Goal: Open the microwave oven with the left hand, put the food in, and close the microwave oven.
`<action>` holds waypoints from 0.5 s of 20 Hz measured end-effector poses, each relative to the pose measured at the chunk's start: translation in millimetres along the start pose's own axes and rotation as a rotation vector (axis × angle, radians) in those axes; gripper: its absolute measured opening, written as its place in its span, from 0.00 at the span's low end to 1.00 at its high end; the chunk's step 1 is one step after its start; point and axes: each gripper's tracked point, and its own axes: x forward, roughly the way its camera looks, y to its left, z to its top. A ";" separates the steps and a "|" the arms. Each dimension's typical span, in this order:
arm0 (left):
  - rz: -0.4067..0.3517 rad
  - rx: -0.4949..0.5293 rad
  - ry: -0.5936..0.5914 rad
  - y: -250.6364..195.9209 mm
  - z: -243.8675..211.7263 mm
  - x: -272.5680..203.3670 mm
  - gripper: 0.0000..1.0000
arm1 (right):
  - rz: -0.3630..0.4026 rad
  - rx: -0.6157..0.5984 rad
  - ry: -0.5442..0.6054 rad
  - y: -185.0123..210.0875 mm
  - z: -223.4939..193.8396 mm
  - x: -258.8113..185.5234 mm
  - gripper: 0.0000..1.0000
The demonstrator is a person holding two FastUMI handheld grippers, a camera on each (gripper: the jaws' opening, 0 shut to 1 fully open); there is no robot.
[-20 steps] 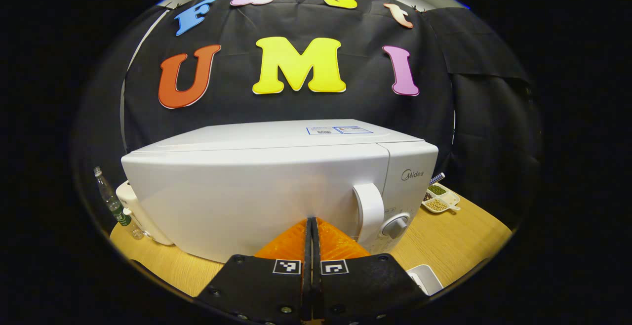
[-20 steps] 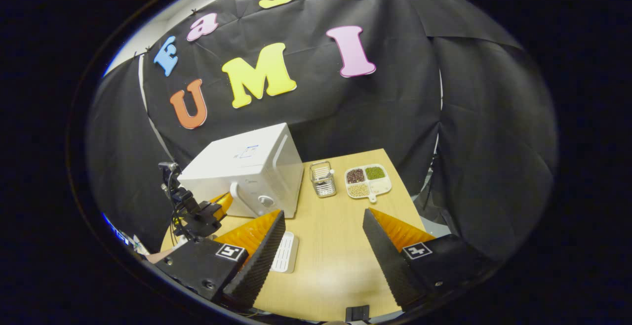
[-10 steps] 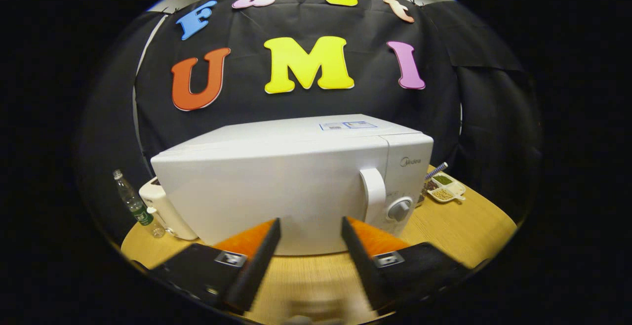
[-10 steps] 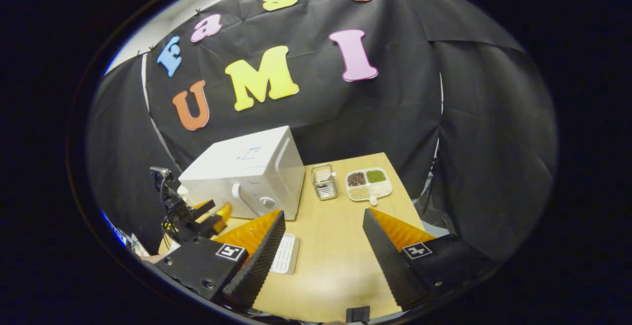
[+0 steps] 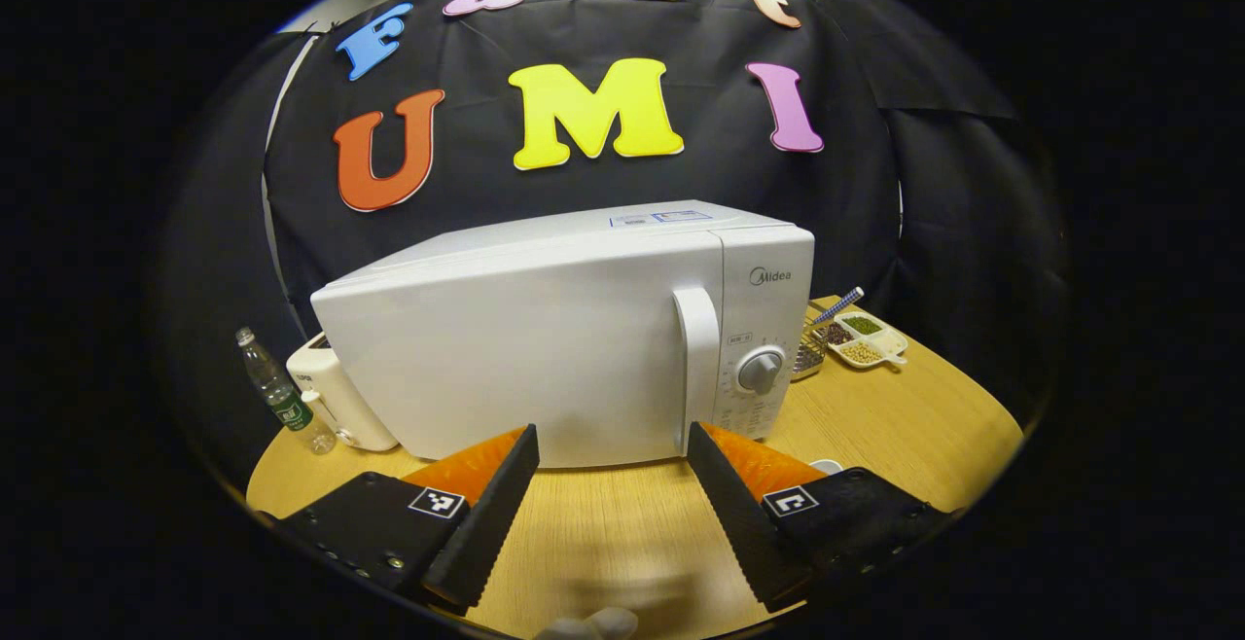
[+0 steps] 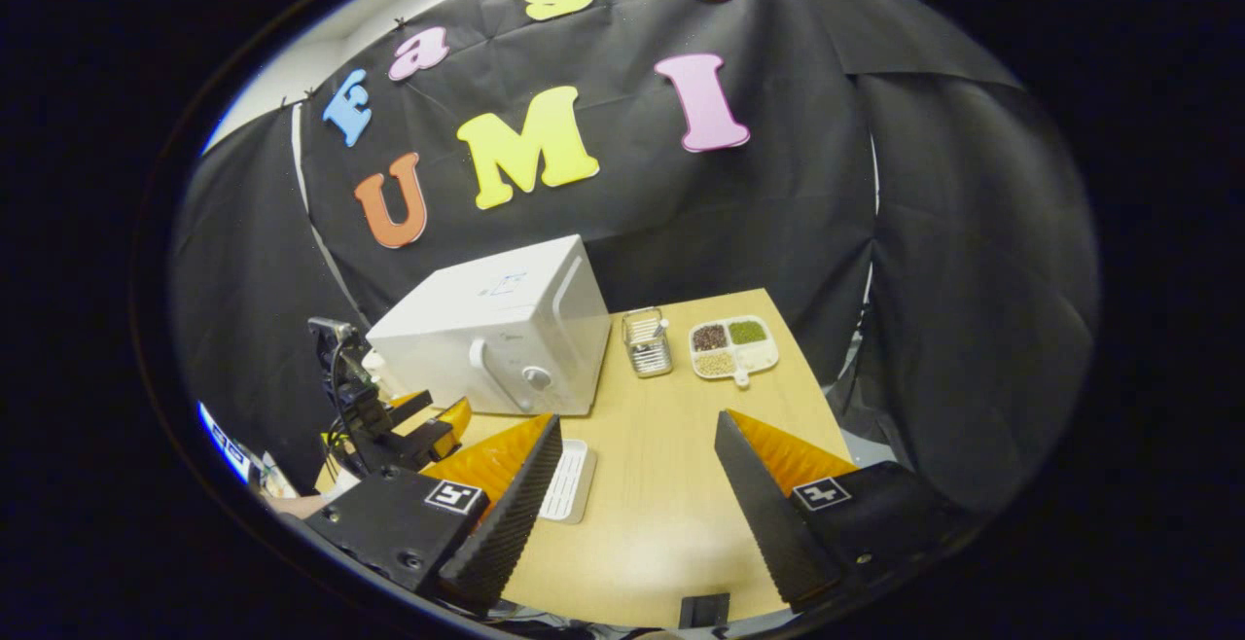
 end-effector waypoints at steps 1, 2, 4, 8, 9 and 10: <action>0.004 -0.003 -0.004 -0.2 3.2 -4.4 0.95 | 0.000 0.000 -0.005 -0.9 -0.5 -1.1 0.91; 0.009 -0.009 -0.008 0.3 8.0 -11.0 0.95 | -0.004 -0.001 -0.011 -2.5 -1.4 -1.2 1.00; 0.017 -0.027 -0.020 4.0 20.2 -33.4 0.95 | -0.012 0.008 -0.032 -1.1 0.8 -7.9 1.00; 0.022 -0.057 -0.102 23.7 59.8 -106.1 0.95 | -0.034 -0.028 -0.121 19.9 18.6 -32.8 0.90; 0.026 -0.058 -0.129 31.0 69.4 -127.6 0.95 | -0.042 -0.043 -0.150 27.2 25.1 -41.6 0.90; 0.026 -0.065 -0.148 37.9 77.2 -149.1 0.95 | -0.053 -0.059 -0.180 34.9 30.1 -51.2 0.90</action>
